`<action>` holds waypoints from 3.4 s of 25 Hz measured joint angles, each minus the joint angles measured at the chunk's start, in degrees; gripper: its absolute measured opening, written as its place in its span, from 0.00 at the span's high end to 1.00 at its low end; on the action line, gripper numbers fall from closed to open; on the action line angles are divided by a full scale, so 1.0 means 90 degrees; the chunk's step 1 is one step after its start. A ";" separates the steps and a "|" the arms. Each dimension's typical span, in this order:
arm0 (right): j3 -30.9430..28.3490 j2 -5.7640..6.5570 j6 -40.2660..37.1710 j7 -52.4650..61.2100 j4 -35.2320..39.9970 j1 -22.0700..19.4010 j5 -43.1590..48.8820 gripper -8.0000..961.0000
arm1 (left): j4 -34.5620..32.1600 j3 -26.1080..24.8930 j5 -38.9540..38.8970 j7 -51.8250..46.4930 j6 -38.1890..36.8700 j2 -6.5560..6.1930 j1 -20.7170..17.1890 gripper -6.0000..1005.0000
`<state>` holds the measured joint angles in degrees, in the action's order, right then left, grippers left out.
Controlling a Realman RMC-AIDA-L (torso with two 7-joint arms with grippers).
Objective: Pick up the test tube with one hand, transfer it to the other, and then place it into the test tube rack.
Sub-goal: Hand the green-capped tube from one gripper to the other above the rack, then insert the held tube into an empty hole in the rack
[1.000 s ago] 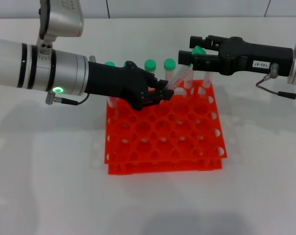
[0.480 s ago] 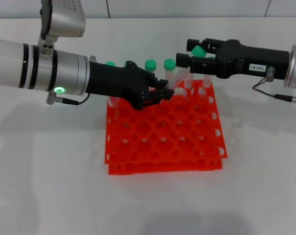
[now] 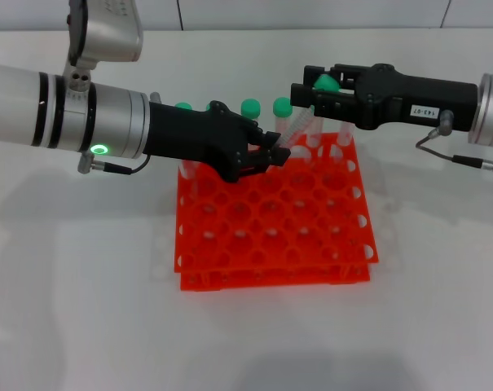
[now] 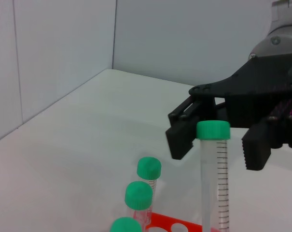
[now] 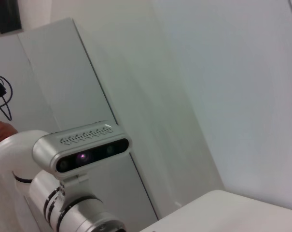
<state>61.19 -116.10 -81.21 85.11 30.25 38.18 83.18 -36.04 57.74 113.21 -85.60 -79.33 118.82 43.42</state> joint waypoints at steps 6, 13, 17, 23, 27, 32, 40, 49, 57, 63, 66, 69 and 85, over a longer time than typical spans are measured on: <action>0.0058 0.0000 -0.0029 -0.0004 -0.0013 -0.0001 -0.0021 0.51 | 0.0005 0.0000 0.0000 -0.0001 -0.0002 0.0000 -0.0010 0.81; 0.0059 0.0000 -0.0041 -0.0004 -0.0042 -0.0002 -0.0033 0.54 | 0.0035 0.0000 -0.0001 -0.0001 -0.0003 0.0000 -0.0005 0.80; 0.0057 0.0000 -0.0041 -0.0004 -0.0042 -0.0004 -0.0049 0.54 | 0.0034 0.0000 -0.0001 -0.0001 -0.0004 0.0000 -0.0002 0.80; 0.0056 0.0000 -0.0005 -0.0005 -0.0051 -0.0004 -0.0101 0.54 | 0.0033 0.0000 -0.0001 -0.0002 -0.0003 0.0000 0.0001 0.80; 0.0056 0.0000 0.0006 -0.0010 -0.0054 -0.0004 -0.0101 0.55 | 0.0030 0.0009 -0.0001 -0.0001 -0.0004 0.0000 0.0000 0.80; 0.0056 0.0000 0.0015 -0.0029 -0.0061 -0.0004 -0.0116 0.61 | 0.0015 0.0063 -0.0001 -0.0001 -0.0015 0.0000 0.0000 0.80; 0.0057 -0.0001 0.0100 -0.0041 -0.0079 -0.0004 -0.0165 0.68 | 0.0006 0.0097 -0.0010 -0.0002 -0.0014 0.0000 0.0000 0.80; 0.0053 0.0011 0.0095 -0.0043 -0.0113 0.0004 -0.0195 0.72 | -0.0365 0.0102 0.0012 -0.0332 -0.0073 0.0000 -0.0044 0.79; 0.0057 0.0021 0.0054 -0.0043 -0.0130 -0.0018 -0.0181 0.72 | -0.0796 0.0097 0.0018 -0.0686 -0.0285 0.0000 -0.0154 0.68; 0.0057 0.0043 0.0048 -0.0020 -0.0112 -0.0043 -0.0179 0.72 | -0.1425 0.0097 0.0137 -0.1235 -0.0620 -0.0016 -0.0293 0.47; 0.0057 0.0052 0.0040 -0.0007 -0.0089 -0.0052 -0.0179 0.72 | -0.2113 0.0097 0.0431 -0.1713 -0.0805 0.0009 -0.0466 0.35; 0.0056 0.0065 0.0032 -0.0003 -0.0077 -0.0055 -0.0179 0.72 | -0.2722 0.0097 0.0664 -0.2194 -0.0991 0.0014 -0.0655 0.20; 0.0057 0.0118 0.0050 -0.0018 0.0207 -0.0031 -0.0054 0.72 | -0.6059 0.0161 0.1324 -0.3717 -0.1538 0.0022 -0.2207 0.11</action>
<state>61.70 -115.04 -80.76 84.94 32.11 37.90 82.69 -90.57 59.19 125.12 -119.05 -93.18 119.03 23.56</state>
